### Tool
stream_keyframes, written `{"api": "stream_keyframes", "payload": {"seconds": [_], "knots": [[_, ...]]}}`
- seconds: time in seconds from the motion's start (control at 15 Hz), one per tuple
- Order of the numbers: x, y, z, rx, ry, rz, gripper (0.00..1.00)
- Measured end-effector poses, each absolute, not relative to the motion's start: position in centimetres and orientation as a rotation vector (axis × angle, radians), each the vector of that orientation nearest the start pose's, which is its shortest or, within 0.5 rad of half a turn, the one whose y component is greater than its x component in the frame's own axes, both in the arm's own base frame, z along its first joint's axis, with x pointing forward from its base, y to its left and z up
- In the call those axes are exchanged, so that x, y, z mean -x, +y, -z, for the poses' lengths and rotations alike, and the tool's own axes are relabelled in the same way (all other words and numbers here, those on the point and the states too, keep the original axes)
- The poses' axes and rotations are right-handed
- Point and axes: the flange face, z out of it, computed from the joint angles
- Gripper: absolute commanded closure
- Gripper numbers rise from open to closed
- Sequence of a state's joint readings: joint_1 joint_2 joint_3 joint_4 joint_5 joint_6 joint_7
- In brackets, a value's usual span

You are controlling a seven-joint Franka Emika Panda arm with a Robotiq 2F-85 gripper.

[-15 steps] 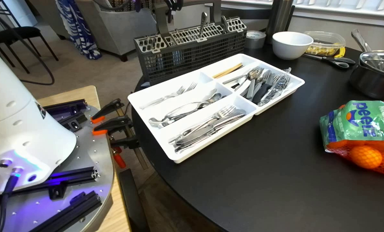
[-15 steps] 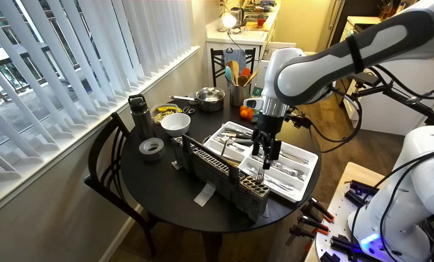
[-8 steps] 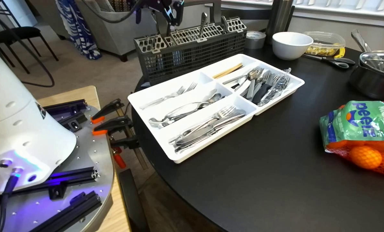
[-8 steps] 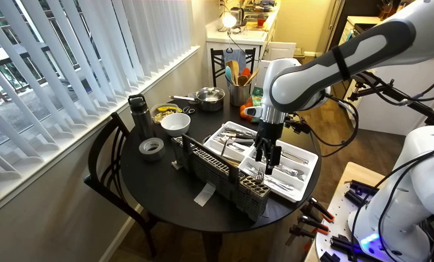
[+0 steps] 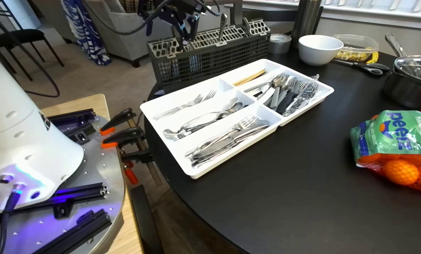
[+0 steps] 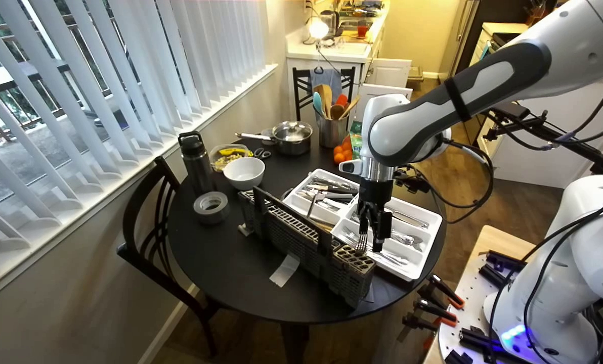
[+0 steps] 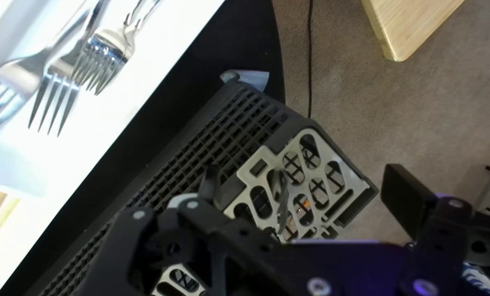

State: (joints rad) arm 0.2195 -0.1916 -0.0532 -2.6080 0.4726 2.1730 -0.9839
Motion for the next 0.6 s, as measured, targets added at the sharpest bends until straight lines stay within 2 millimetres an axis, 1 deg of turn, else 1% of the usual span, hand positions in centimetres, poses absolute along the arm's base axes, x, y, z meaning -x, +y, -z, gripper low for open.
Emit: {"api": "stream_keyframes", "payload": {"seconds": [0.2,0.27,0.33,0.6], "knots": [[-39.3,8.3,-30.3,2.464,-1.102,-0.110,0.00],[-39.5,8.2,-30.4,2.459,-1.102,-0.104,0.25],[-39.7,8.1,-30.7,2.455,-1.102,-0.095,0.26],[-40.5,7.6,-31.5,2.431,-1.154,-0.053,0.53]]}}
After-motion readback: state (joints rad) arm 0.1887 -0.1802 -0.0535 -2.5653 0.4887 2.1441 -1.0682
